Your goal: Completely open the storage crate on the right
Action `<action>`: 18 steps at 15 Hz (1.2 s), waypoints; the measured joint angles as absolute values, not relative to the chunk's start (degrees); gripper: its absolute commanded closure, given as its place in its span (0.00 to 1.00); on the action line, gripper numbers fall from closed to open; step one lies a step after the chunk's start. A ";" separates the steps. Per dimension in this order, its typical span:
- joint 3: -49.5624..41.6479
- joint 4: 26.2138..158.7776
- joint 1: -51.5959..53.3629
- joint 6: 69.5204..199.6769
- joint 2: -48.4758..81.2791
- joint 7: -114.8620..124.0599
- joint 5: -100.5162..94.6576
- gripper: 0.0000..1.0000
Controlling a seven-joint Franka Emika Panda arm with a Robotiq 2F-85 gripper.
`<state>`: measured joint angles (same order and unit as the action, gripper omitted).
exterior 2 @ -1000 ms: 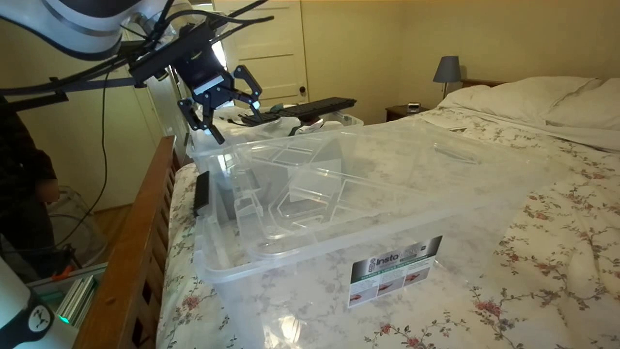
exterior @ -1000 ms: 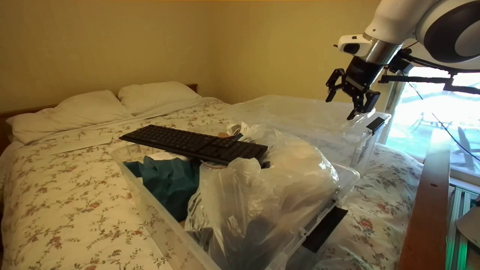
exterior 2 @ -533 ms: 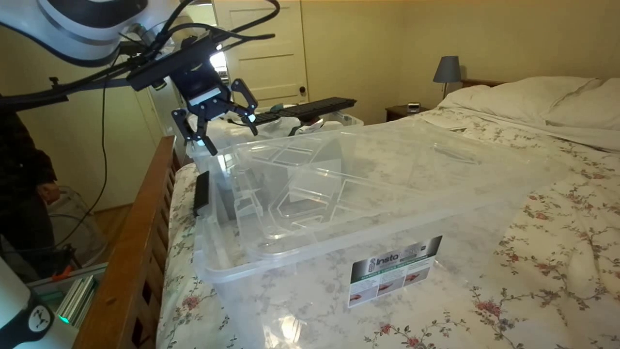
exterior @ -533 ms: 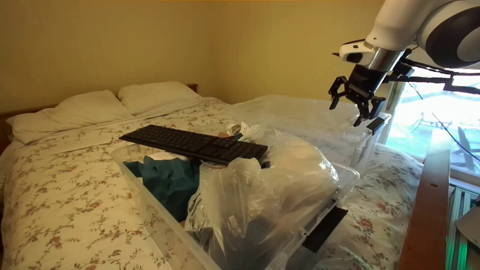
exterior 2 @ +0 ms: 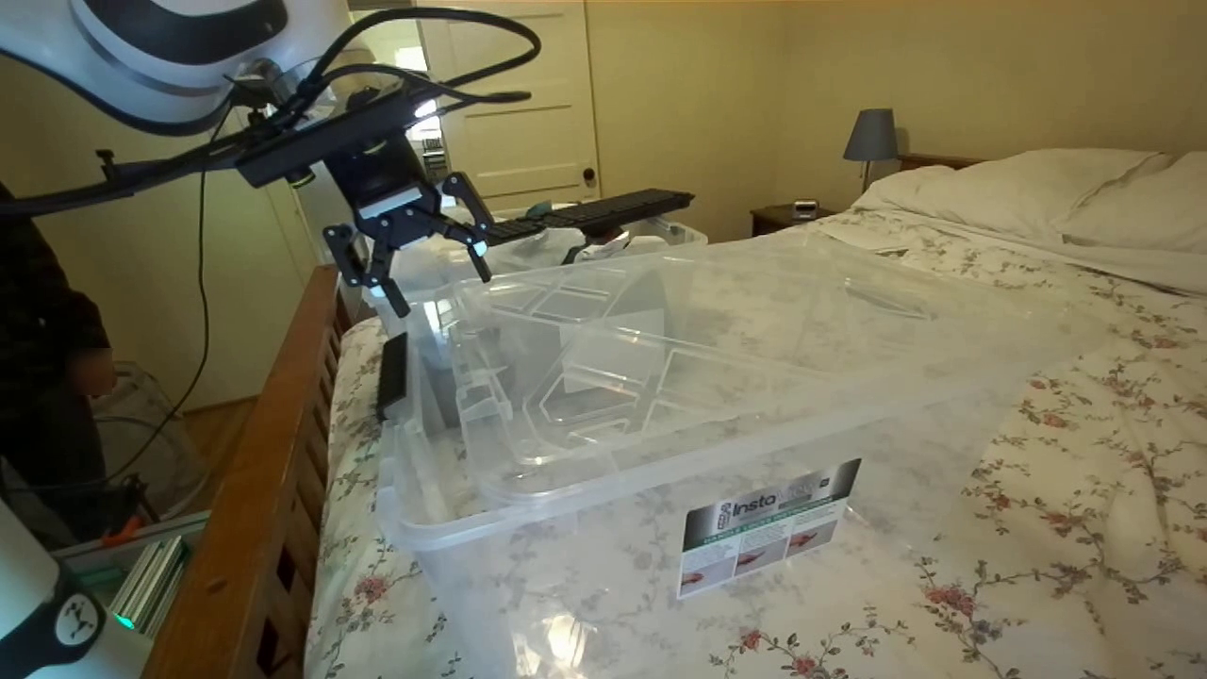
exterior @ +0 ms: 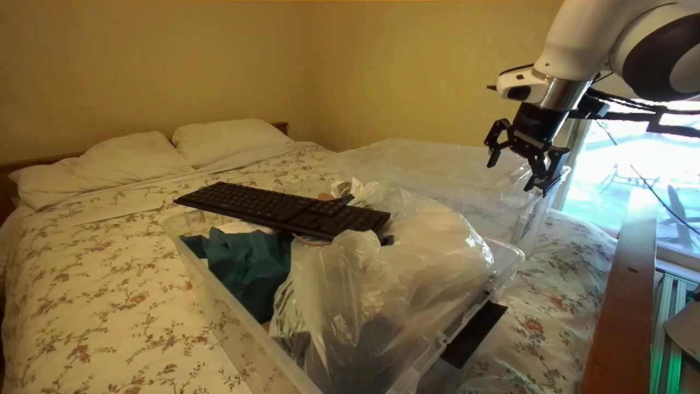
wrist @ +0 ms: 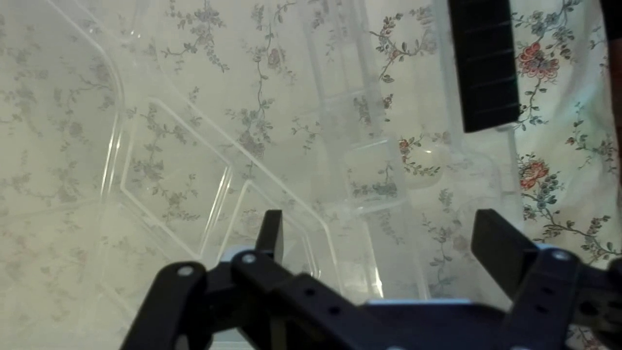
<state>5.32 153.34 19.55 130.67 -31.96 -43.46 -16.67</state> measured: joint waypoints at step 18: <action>13.87 157.72 12.12 158.63 -25.65 -23.31 -25.16 0.00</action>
<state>13.87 157.72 12.12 158.63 -25.65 -23.31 -25.16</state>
